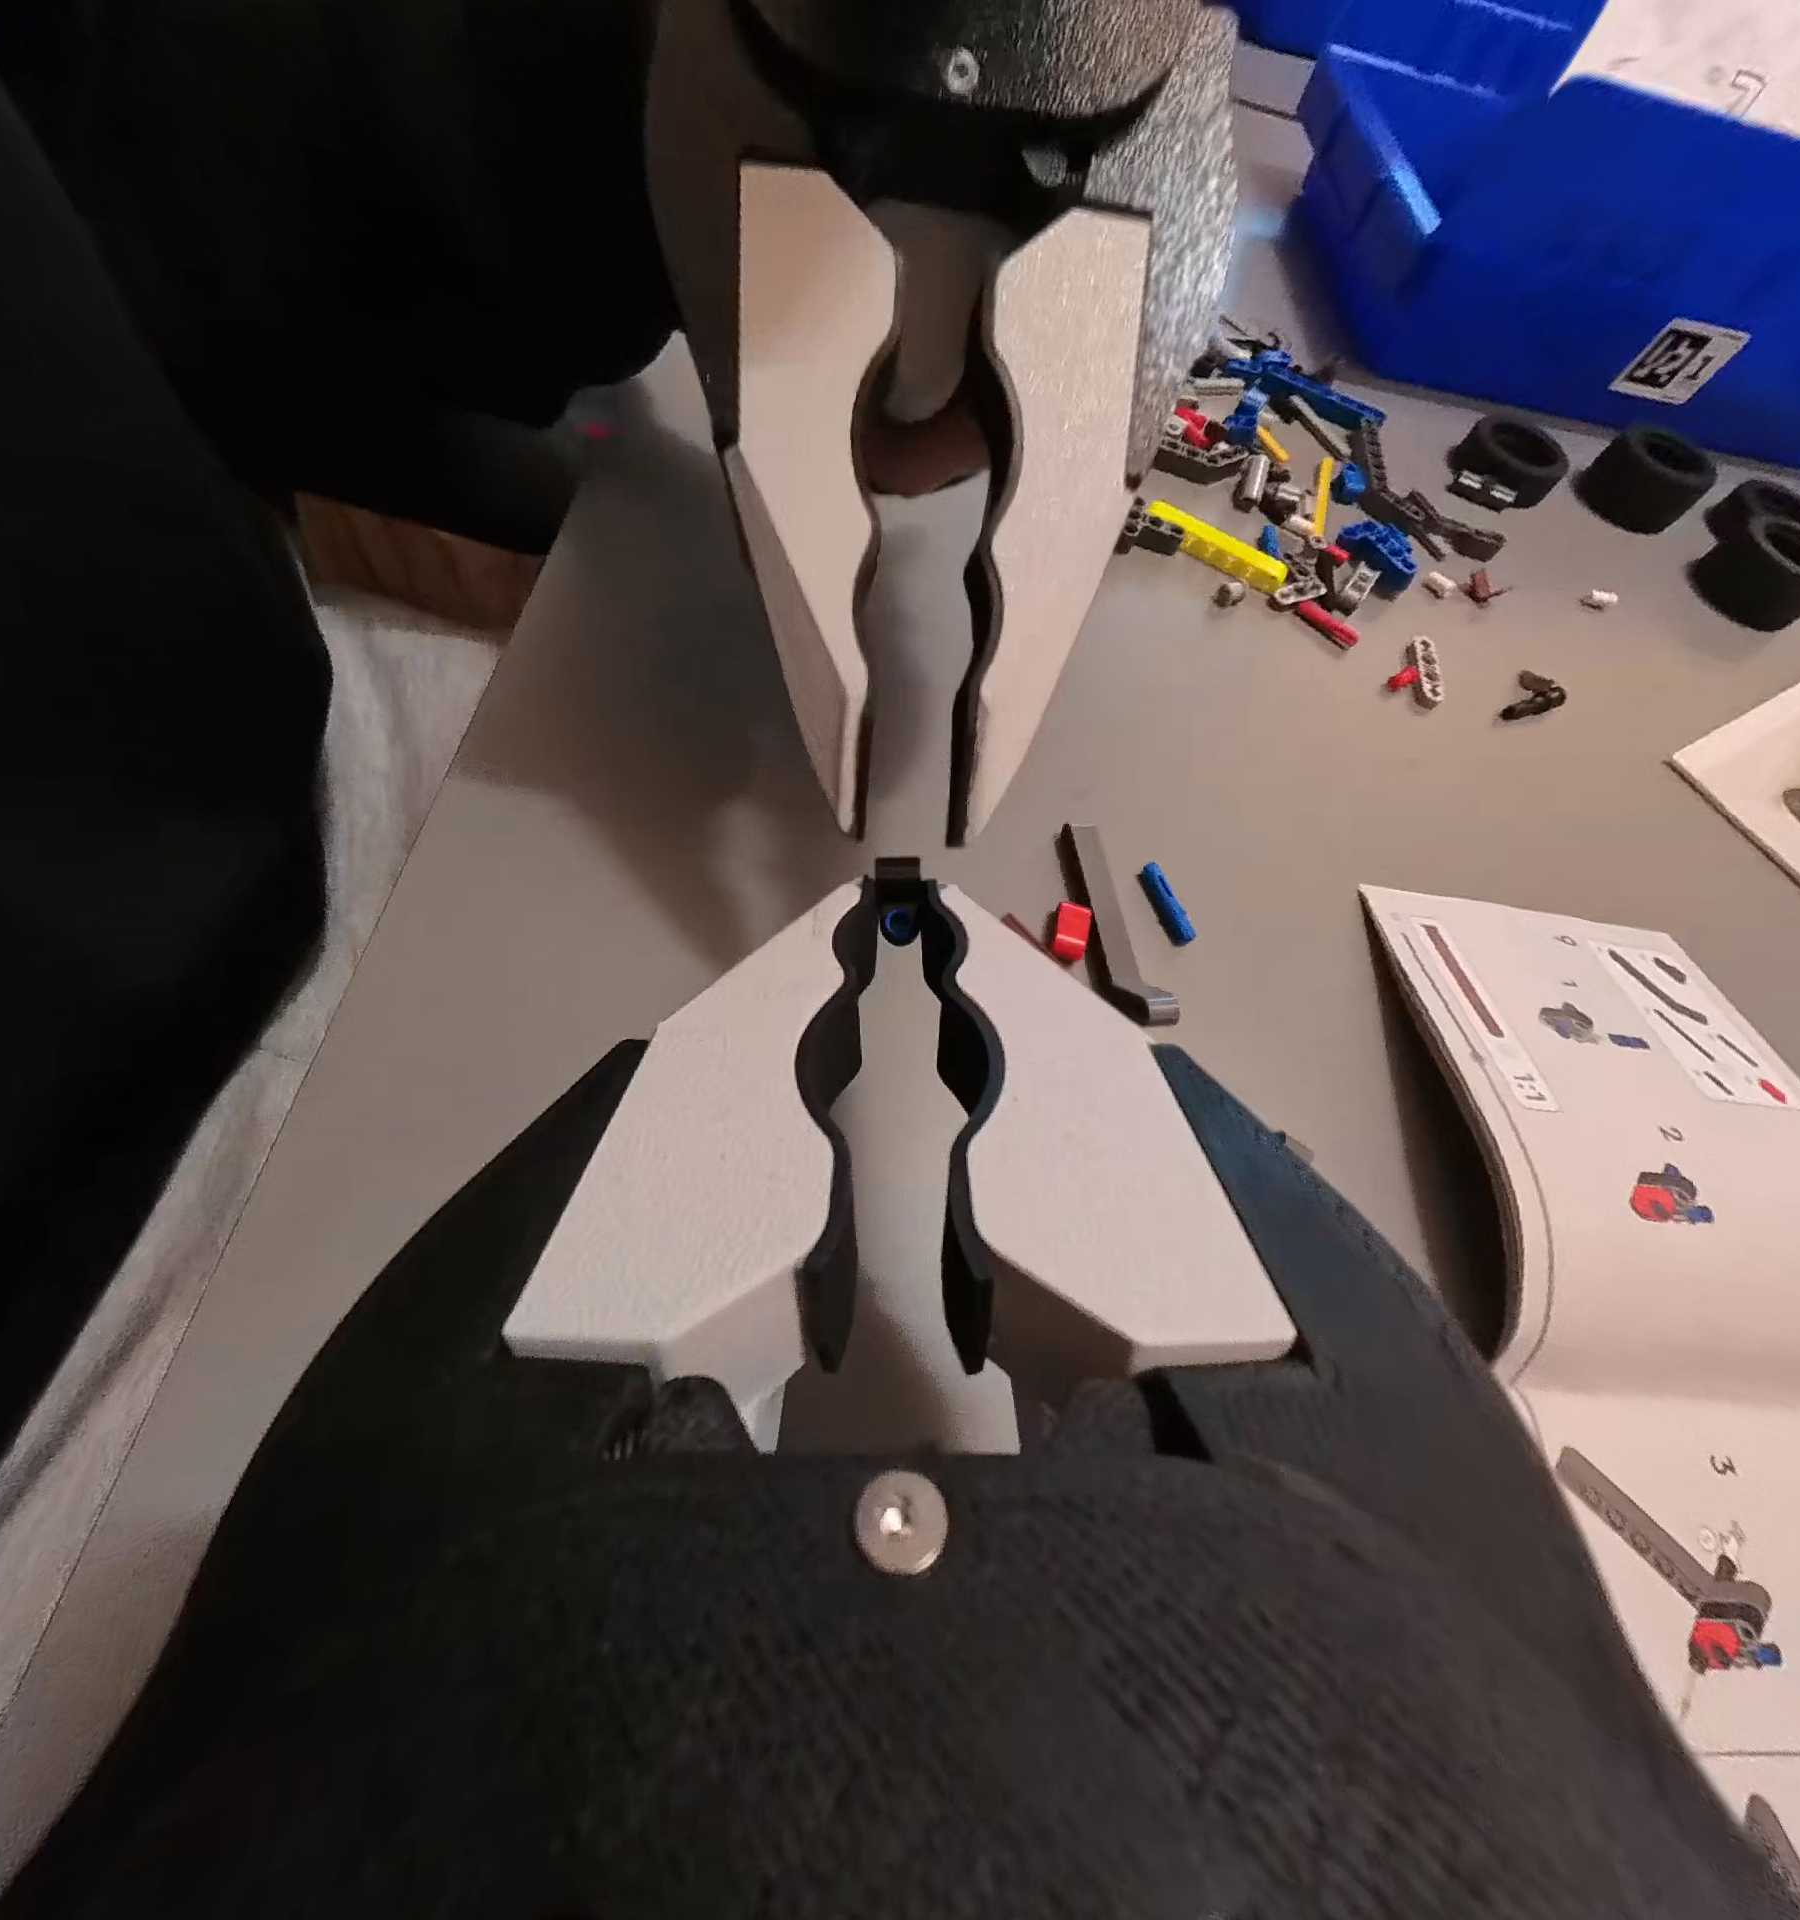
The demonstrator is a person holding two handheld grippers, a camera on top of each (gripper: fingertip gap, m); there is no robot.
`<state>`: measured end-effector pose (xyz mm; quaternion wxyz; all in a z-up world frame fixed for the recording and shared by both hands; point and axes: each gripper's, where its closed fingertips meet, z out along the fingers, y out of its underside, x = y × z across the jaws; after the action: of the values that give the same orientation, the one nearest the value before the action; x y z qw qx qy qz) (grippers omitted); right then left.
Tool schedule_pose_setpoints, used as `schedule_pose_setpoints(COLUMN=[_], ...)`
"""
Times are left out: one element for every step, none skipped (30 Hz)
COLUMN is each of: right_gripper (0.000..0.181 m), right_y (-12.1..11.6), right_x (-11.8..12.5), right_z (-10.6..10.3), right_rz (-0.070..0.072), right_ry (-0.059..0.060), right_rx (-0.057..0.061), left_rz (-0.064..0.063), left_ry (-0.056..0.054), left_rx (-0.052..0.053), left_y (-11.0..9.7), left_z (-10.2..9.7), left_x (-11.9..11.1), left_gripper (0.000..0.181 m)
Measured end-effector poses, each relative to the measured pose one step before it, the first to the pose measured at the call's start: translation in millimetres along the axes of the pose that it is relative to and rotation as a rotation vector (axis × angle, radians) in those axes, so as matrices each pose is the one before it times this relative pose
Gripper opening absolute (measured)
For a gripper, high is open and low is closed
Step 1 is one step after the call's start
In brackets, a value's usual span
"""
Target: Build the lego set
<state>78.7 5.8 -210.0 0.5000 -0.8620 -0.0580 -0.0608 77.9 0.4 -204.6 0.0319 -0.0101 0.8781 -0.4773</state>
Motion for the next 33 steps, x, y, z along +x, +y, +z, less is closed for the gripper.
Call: schedule_pose_setpoints(right_gripper=[0.006, 0.006, 0.006, 0.006, 0.006, 0.006, 0.006, 0.006, 0.006, 0.006, 0.006, 0.006, 0.006, 0.006, 0.006, 0.006, 0.006, 0.006, 0.006, 0.006, 0.006, 0.006, 0.006, 0.006, 0.006, 0.006, 0.006, 0.006, 0.006, 0.006, 0.006, 0.006, 0.006], right_y=[-1.6, -1.38, 1.03, 0.83, -0.96, -0.48, -0.41, -0.1, 0.15, -0.1, -0.48, -0.84, -1.19, -0.63, 0.2, 1.05, 2.2, 1.35, -0.61, -2.44, -4.53, -4.72, -2.08, 1.19, 2.31, 1.29, 0.95, 0.92, 1.05, -0.6, -1.79, -1.48, -0.37], right_x=[-0.35, -3.04, -0.98, 2.02, -1.67, -0.84, 0.07, -0.17, -0.93, 0.97, 2.0, 0.68, -0.82, -0.42, 0.89, 1.15, 0.75, 0.56, 0.48, -1.57, -3.17, -1.38, 0.54, -0.52, -0.85, -0.01, 0.09, 1.12, 3.91, 3.01, 1.16, 1.2, 2.53], right_z=[0.21, 0.24, 0.02, -0.19, -0.52, -0.71, -0.94, -0.84, -1.1, -1.25, -1.31, -0.94, -0.52, -0.15, -0.2, -0.49, -1.2, -1.36, -1.04, -0.36, 0.45, 0.9, 1.26, 1.77, 2.05, 1.12, 1.13, 0.67, -0.16, -0.8, -1.31, -1.52, -1.68], right_rz=[-0.0035, -0.0033, 0.0005, 0.0024, 0.0056, 0.0101, 0.0069, 0.0038, 0.0003, 0.0024, 0.0046, 0.0064, 0.0076, 0.0058, 0.0006, -0.0037, -0.0063, -0.0058, -0.0032, 0.0006, 0.0041, 0.0061, 0.0049, -0.0008, -0.0027, -0.0047, -0.0068, -0.0076, -0.0075, -0.0033, 0.0053, 0.0153, 0.0176], right_ry=[0.0038, -0.0152, -0.0023, 0.0168, -0.0078, -0.0055, 0.0003, -0.0001, -0.0064, 0.0037, 0.0093, 0.0001, -0.0097, -0.0039, 0.0049, 0.0065, 0.0024, 0.0019, 0.0031, -0.0091, -0.0191, -0.0069, 0.0034, -0.0022, -0.0031, 0.0035, 0.0053, 0.0116, 0.0265, 0.0182, 0.003, 0.0006, 0.0066], right_rx=[0.0033, 0.002, -0.0117, -0.0089, 0.0041, 0.0043, 0.0047, 0.0025, 0.0013, 0.0022, 0.0057, 0.0095, 0.0137, 0.0108, 0.0027, -0.0056, -0.0132, -0.0073, 0.0068, 0.0184, 0.0295, 0.0282, 0.0093, -0.0113, -0.0164, -0.0087, -0.006, -0.0059, -0.007, 0.0054, 0.0163, 0.0176, 0.0124], left_rz=[0.0058, 0.0073, 0.0114, 0.017, 0.0184, 0.0094, -0.0029, -0.0058, -0.0044, -0.0069, -0.0071, -0.0029, 0.0017, 0.0049, 0.0046, 0.0028, 0.0028, 0.0015, -0.0041, -0.0111, -0.0124, -0.0047, 0.0045, 0.008, 0.0098, 0.0087, 0.0025, -0.0046, -0.0136, -0.0197, -0.0183, -0.0121, -0.0067], left_ry=[0.0037, 0.0041, -0.0055, -0.0105, -0.0082, -0.0043, -0.0019, 0.0026, 0.0069, 0.0037, 0.0053, 0.0076, -0.0012, -0.0108, -0.0096, -0.0073, -0.0149, -0.0153, -0.004, 0.0055, 0.0098, 0.0081, 0.0052, 0.0046, 0.0043, -0.0042, -0.0079, -0.002, -0.0051, -0.002, 0.008, 0.0043, -0.0067], left_rx=[-0.01, -0.008, -0.0112, -0.0132, -0.0068, -0.0003, 0.0024, 0.0059, 0.0097, 0.012, 0.0099, 0.005, 0.0007, -0.0029, -0.0098, -0.0189, -0.0188, -0.0084, 0.005, 0.0128, 0.0068, -0.0037, -0.0071, -0.004, -0.0047, -0.0102, -0.0093, -0.0027, 0.0096, 0.0238, 0.0288, 0.0277, 0.0271], left_y=[0.52, 0.15, 0.54, 0.67, -0.15, -0.92, -0.85, -0.82, -0.8, -1.11, -1.37, -1.26, -0.86, -0.13, 1.17, 2.8, 2.82, 1.26, -0.67, -1.68, -0.84, 0.83, 1.36, 0.53, 0.37, 1.5, 1.8, 1.36, 0.28, -1.5, -2.4, -2.65, -2.96], left_z=[1.62, 1.46, 1.2, 0.58, 0.11, -0.03, 0.16, 0.32, 0.47, 0.29, -0.13, -0.63, -0.47, -0.23, 0.22, 0.31, -0.12, -0.55, -0.57, -0.04, 0.92, 1.46, 1.67, 1.45, 0.86, 0.52, 0.23, 0.15, 0.19, -0.11, -0.62, -1.15, -1.61], left_x=[1.65, 1.96, 0.72, 0.0, 0.26, 0.39, 0.09, 0.26, 0.89, 0.29, 0.58, 1.28, 0.05, -1.19, -1.01, -0.87, -2.05, -2.32, -0.99, 0.22, 0.79, 1.06, 1.04, 1.46, 1.41, -0.19, -1.57, -1.57, -2.44, -2.25, -0.88, -0.98, -2.12], left_gripper=[0.014, 0.014, 0.012, 0.007, 0.005, 0.005, 0.005, 0.005, 0.006, 0.009, 0.015, 0.017, 0.015, 0.014, 0.015, 0.017, 0.018, 0.018, 0.016, 0.015, 0.015, 0.015, 0.015, 0.014, 0.012, 0.009, 0.009, 0.008, 0.008, 0.007, 0.007, 0.006, 0.006])
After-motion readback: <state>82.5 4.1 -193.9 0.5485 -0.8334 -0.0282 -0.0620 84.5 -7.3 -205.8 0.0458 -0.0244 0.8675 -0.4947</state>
